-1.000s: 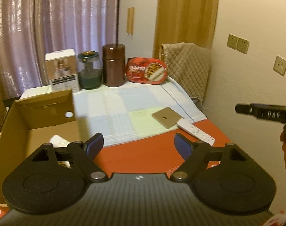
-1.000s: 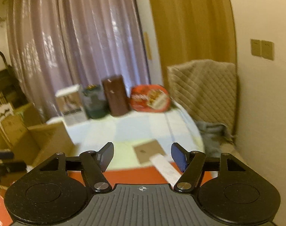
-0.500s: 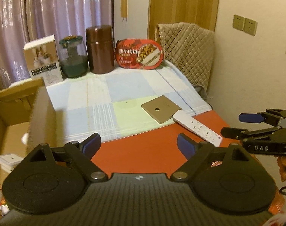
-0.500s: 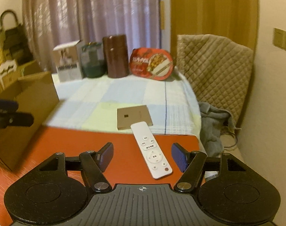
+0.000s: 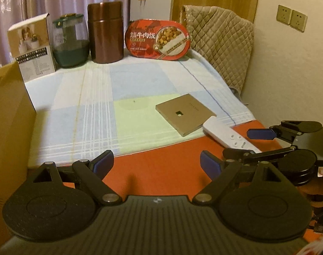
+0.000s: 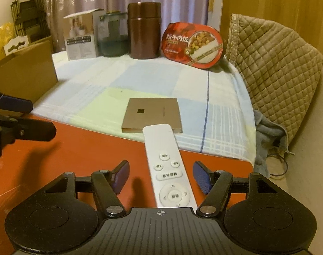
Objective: Organize rigid objects
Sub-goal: 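Grasp the white remote control with the right tool, then move the left tool to the gold TP-LINK plate while the right holds the remote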
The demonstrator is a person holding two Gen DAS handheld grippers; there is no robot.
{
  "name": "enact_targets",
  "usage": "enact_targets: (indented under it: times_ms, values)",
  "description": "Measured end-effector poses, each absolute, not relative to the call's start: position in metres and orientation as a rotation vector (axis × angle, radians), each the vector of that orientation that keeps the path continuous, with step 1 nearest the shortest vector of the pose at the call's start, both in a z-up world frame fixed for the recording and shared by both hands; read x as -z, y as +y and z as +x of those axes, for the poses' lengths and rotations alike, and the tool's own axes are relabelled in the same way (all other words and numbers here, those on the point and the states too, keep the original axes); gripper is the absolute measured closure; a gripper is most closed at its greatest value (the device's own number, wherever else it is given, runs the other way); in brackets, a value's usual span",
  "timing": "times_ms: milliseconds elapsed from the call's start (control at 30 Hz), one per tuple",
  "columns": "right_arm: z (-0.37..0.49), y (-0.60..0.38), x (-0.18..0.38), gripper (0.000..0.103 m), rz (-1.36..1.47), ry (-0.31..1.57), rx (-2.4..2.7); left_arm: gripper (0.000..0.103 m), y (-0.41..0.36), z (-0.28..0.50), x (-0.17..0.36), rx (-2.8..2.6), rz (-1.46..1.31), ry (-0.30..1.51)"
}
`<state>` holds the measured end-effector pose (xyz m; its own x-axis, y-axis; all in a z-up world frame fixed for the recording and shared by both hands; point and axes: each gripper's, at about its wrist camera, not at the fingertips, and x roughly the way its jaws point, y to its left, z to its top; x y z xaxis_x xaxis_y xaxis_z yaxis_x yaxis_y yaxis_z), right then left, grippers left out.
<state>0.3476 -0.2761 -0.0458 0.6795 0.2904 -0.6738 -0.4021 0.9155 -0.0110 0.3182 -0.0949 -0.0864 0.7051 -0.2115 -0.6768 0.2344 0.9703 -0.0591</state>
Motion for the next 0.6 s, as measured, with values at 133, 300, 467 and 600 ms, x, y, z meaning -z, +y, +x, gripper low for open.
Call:
enact_targets:
  times_ms: [133, 300, 467, 600]
  values:
    - [0.352, -0.274, 0.055, 0.053, -0.175, 0.728, -0.39, 0.017, -0.093, 0.329, 0.096, 0.244, 0.022, 0.751]
    - [0.352, -0.274, 0.057, 0.066, -0.173, 0.708, -0.383, 0.017, -0.09, 0.338, 0.101, 0.237, 0.009, 0.752]
    - [0.352, -0.277, 0.052, 0.068, -0.14, 0.714, -0.345, 0.017, -0.089, 0.345, 0.105, 0.238, 0.002, 0.752]
    - [0.356, -0.279, 0.039, 0.068, -0.131, 0.68, -0.307, 0.017, -0.088, 0.351, 0.107, 0.233, 0.002, 0.755]
